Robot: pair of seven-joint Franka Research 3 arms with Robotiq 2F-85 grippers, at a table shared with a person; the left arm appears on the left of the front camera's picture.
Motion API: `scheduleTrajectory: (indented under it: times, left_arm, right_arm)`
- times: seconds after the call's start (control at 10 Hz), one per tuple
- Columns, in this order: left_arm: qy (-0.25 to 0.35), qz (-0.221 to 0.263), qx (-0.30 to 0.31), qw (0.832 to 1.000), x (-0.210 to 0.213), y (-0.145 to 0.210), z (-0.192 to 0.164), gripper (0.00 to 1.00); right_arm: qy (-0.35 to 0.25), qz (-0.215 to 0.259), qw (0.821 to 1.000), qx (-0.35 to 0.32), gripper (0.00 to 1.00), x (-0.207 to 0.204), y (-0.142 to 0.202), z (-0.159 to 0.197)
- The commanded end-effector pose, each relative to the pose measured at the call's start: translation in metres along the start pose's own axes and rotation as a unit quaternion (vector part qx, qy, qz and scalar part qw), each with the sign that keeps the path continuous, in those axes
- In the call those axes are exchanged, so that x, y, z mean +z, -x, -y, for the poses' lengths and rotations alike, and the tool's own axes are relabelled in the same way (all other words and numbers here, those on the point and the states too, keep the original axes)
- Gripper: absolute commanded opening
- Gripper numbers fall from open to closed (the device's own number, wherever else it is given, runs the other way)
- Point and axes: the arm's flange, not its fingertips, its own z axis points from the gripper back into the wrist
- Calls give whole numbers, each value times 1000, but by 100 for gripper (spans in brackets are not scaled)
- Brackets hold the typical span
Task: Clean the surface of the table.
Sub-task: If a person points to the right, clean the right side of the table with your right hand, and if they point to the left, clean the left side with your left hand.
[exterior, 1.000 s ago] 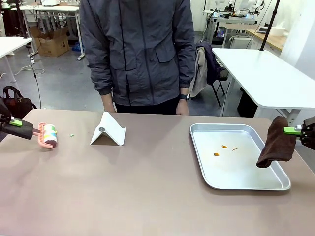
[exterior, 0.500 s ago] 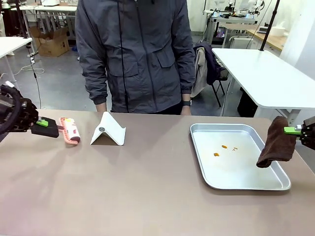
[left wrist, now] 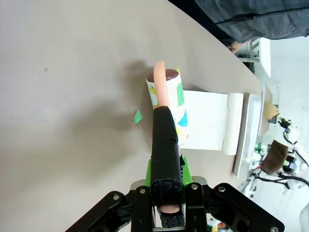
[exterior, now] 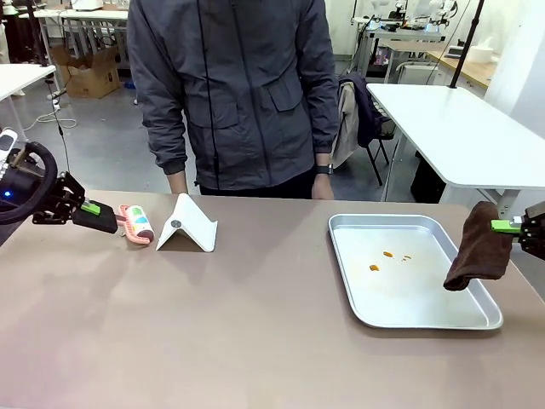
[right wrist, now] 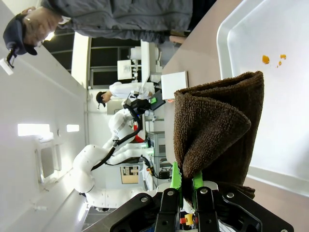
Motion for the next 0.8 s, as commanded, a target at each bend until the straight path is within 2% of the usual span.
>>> scheduleTrajectory:
  times: [0.0,0.2,0.3,0.5,0.6,0.7]
  left_arm:
    - [-27,-10,11,1000,2,1,-21,22]
    - [-2,1,7,1000,14,2,-22,22]
    - [29,18,1,999,28,4,-19,22]
    - [143,55,-18,988,79,11,-10,22]
    - [166,65,-22,984,105,17,-11,22]
    - [185,55,-21,981,125,23,-16,22]
  right_arm:
    - [-7,2,1000,-9,0,3,0,-7]
    - [-7,2,1000,-9,0,3,0,-7]
    - [-7,2,1000,-9,0,3,0,-7]
    - [-7,2,1000,-9,0,3,0,-7]
    - [-7,2,1000,-9,0,3,0,-7]
    - [-7,2,1000,-9,0,3,0,-7]
